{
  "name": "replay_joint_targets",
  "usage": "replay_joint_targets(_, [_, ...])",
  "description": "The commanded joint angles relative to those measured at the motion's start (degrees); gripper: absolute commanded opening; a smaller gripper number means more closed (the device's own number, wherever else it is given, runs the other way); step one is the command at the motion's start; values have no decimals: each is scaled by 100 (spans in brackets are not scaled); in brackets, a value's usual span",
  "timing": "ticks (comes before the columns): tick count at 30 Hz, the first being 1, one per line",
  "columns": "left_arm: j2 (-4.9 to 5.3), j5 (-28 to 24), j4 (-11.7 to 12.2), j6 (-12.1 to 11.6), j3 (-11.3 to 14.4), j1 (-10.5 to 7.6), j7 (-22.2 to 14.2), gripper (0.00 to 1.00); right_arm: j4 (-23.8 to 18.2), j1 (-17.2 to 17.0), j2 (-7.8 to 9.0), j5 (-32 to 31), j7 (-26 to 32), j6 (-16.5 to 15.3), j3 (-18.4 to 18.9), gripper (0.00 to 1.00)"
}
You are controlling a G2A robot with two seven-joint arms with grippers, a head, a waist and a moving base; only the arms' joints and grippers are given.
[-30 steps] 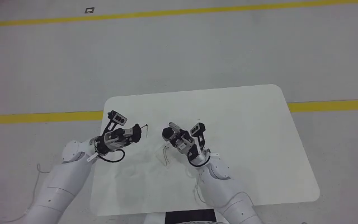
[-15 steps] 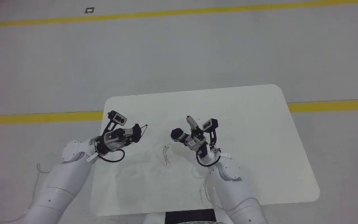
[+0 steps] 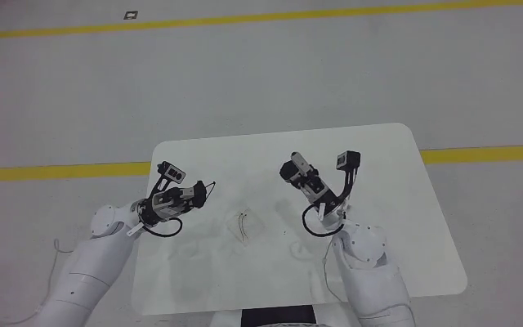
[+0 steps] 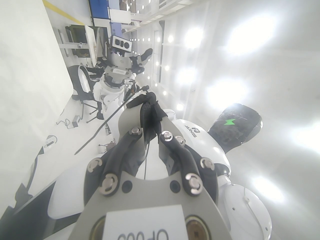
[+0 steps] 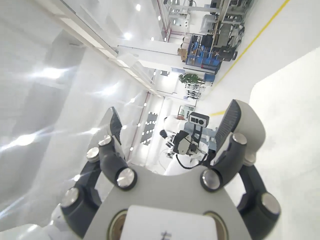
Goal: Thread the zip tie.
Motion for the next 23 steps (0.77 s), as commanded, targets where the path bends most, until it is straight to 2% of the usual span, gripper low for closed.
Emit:
replay_joint_targets(1, [0,0,0,0,0,0,0,0,-195,-20,49,-412,-199,0,-34,100])
replay_joint_targets(4, [0,0,0,0,0,0,0,0,-362,-32,120,-706,-610,0,-162,100])
replay_joint_targets(23, [0,0,0,0,0,0,0,0,-362,-32,120,-706,-610,0,-162,100])
